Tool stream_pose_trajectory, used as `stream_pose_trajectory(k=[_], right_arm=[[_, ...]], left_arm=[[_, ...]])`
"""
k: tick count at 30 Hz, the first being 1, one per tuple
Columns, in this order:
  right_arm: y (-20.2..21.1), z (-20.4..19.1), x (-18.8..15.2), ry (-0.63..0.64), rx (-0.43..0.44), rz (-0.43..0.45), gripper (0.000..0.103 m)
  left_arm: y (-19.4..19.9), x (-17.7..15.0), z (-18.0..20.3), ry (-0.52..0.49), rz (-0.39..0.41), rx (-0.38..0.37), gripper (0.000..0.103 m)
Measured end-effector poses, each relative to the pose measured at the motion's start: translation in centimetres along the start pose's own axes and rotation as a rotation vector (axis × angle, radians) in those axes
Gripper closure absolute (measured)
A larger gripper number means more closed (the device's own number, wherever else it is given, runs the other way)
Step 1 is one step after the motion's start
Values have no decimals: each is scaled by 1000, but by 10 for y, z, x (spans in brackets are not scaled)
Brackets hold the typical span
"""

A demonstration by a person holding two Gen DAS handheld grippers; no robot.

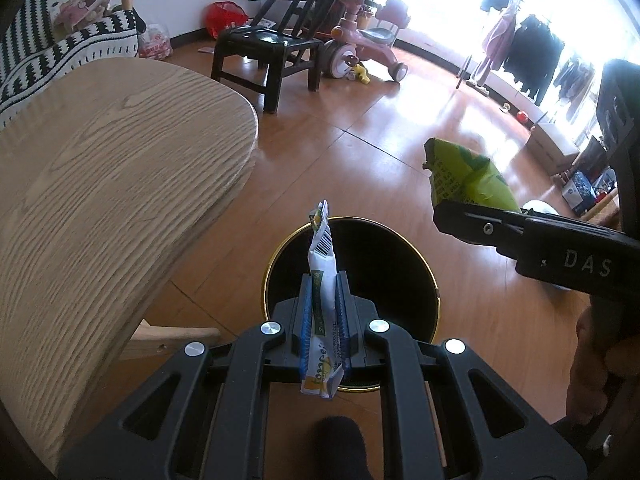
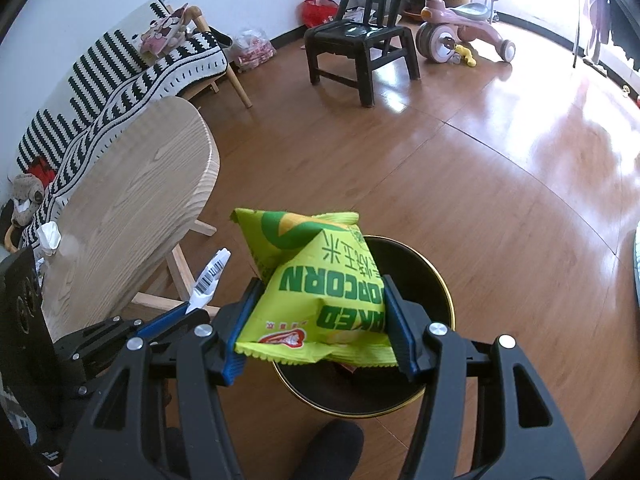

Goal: Collect trash
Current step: 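Carry the strip and popcorn bag to the bin and open both tools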

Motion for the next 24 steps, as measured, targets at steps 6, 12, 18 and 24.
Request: stream_pose_trajectory(k=[6,12,18,24], right_arm=[[0,1,1,-11,-1,5,45],[5,7,5,-39,0,30,24],[7,11,7,-52,-4,44,24],[6,10,8,-44,-5,42,24]], left_arm=[[-3,-1,-1,9,-6,-14,92],[-11,-2,5,2,-29,-49,86],[-9,-1,8,-4,-7,-42,35],[-6,0,4,6,-9,-40,35]])
Point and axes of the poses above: each gripper's, at about its wrist camera, not at the fingertips, and y roughly against the way its jaws point, z to its right, x to its top, the point moved 8 cm from there along -y, roughly the way its jaws point, and after that the axes turned 1 degree about z, right-handed, at the moved point
